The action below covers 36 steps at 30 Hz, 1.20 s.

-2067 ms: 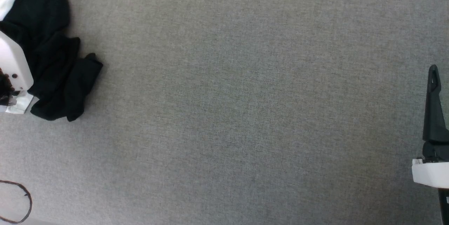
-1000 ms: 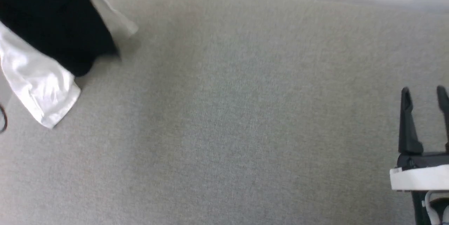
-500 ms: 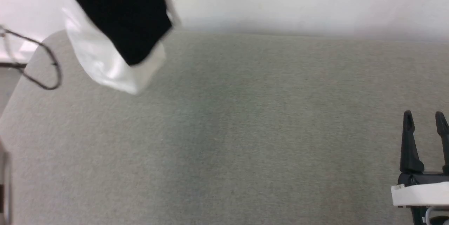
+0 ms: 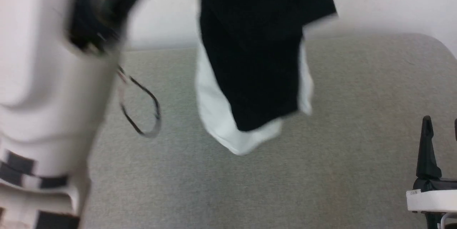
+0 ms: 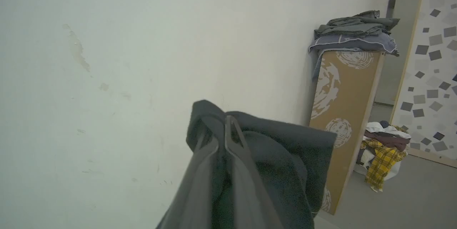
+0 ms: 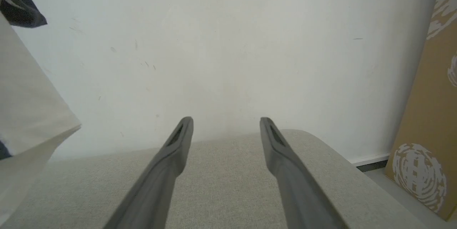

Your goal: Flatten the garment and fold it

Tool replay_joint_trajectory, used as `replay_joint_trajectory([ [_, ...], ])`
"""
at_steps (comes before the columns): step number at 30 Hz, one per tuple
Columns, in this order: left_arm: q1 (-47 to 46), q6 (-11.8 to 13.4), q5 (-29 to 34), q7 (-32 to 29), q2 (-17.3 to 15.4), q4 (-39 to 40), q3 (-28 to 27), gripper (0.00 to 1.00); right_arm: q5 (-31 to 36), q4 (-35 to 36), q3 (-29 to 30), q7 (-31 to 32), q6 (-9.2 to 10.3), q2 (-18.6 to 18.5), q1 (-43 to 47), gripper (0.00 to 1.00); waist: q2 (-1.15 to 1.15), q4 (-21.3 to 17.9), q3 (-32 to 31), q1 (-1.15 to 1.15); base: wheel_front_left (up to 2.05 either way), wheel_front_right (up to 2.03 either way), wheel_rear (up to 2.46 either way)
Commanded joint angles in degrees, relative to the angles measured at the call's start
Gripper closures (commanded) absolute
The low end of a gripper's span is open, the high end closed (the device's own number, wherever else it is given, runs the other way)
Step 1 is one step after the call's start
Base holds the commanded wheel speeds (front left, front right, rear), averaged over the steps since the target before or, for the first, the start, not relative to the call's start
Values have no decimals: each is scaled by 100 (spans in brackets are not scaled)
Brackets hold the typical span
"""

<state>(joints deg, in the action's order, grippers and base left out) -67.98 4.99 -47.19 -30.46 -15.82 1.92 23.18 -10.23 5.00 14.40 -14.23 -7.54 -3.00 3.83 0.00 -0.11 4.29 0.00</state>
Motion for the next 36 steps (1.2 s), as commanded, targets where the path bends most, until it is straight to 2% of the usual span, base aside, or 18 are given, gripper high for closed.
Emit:
replay_joint_trajectory([
  [1, 256, 68, -36, -30, 56, 79, 84, 100, -41, 2, 0, -35, 5, 13, 39, 0, 0, -159, 32, 0, 0, 0, 0],
  [5, 1115, 87, 164, 13, 96, 388, 649, 100, -86, 5, 24, -49, 5, 13, 29, 0, 0, -285, 115, 0, 0, 0, 0],
  [10, 2578, 126, 507, 196, -60, 408, 1491, 100, -123, 28, 30, -61, 5, 13, -4, 0, 0, -409, 258, 0, 0, 0, 0],
  [14, 3519, 217, 760, 509, -172, 68, 1957, 100, -124, 50, 58, -66, 5, 13, -14, 0, 0, -461, 356, 0, 0, 0, 0],
  [21, 4322, 372, 887, 874, -17, -888, 2368, 100, -130, 55, 31, -71, 5, 13, -89, 0, 0, -471, 496, 0, 0, 0, 0],
  [22, 4339, 404, 883, 969, 31, -985, 2337, 97, -129, 41, 22, -71, 5, 13, -104, 0, 0, -462, 496, 0, 0, 0, 0],
  [23, 4333, 422, 876, 1079, 82, -1049, 2293, 66, -127, 25, 25, -72, 5, 13, -112, 0, 0, -444, 478, 0, 0, 0, 0],
  [24, 4320, 428, 835, 1176, 140, -1079, 2232, 0, -124, 10, 35, -72, 5, 13, -110, 0, 0, -423, 456, 0, 0, 0, 0],
  [30, 4210, 516, 540, 1781, 308, -622, 1633, 0, -114, -45, 110, -74, 5, 13, -4, 0, 0, -261, 223, 0, 0, 0, 0],
  [33, 4284, 625, 426, 2016, 221, -44, 1295, 0, -122, -42, 145, -74, 5, 13, 64, 0, 0, -159, 111, 0, 0, 0, 0],
  [36, 4449, 810, 562, 2393, -40, 566, 940, 0, -121, -16, 154, -68, 5, 13, 127, 0, 0, -64, 25, 0, 0, 0, 0],
])
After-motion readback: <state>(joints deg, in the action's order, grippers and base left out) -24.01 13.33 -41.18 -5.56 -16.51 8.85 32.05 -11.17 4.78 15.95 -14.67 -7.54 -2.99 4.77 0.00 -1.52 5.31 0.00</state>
